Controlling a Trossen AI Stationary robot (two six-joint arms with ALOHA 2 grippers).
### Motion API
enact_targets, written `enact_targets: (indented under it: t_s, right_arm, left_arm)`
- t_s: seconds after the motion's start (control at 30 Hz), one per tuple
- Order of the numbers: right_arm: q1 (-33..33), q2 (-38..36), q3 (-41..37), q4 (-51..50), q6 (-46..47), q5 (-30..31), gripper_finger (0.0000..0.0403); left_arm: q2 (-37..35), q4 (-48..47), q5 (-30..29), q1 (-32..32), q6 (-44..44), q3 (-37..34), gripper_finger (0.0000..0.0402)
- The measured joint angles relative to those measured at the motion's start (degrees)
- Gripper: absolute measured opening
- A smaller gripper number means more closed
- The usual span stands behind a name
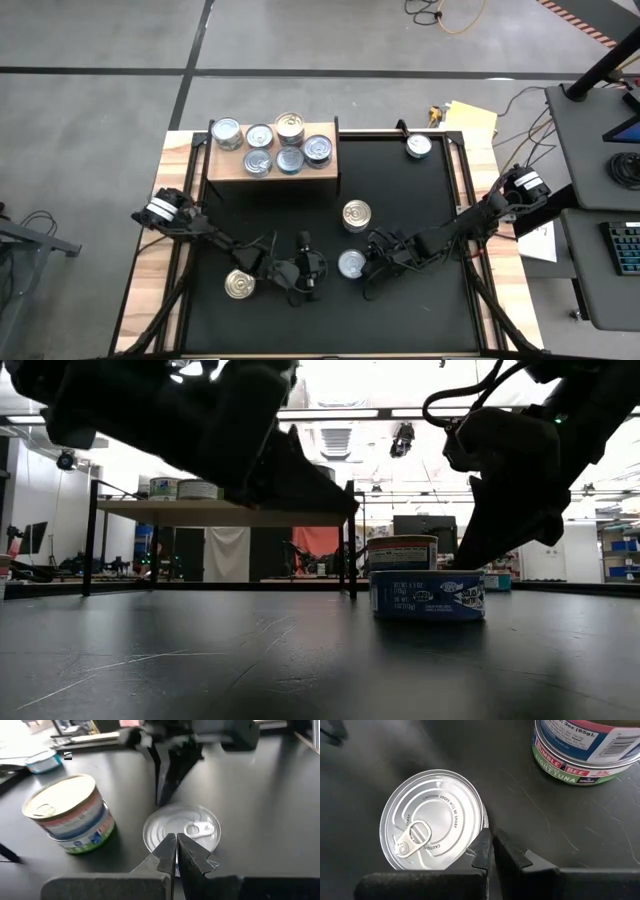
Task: Stack canned seafood by type on shelf
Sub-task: Stack the blue tuna can on top of the blue tuna can on the shelf
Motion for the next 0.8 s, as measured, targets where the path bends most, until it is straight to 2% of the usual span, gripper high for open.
enact_targets:
  t_s: [0.1,0.43,0.8]
  right_arm:
    - [0.0,0.0,0.0,0.1,-0.97,0.01,0.0013]
    - [0.0,0.0,0.02,0.44,-1.08,0.02,0.0013]
    - [1.27,0.0,0.02,0.37,-0.85,-0.04,0.0013]
  left_arm:
    - [2.24,1.57,2.49,0.38,1.23,0.39,0.0]
    - [10.05,14.22,2.83,1.25,6.03,0.35,0.0]
    - [10.25,14.87,2.97,1.9,7.29,0.89,0.0]
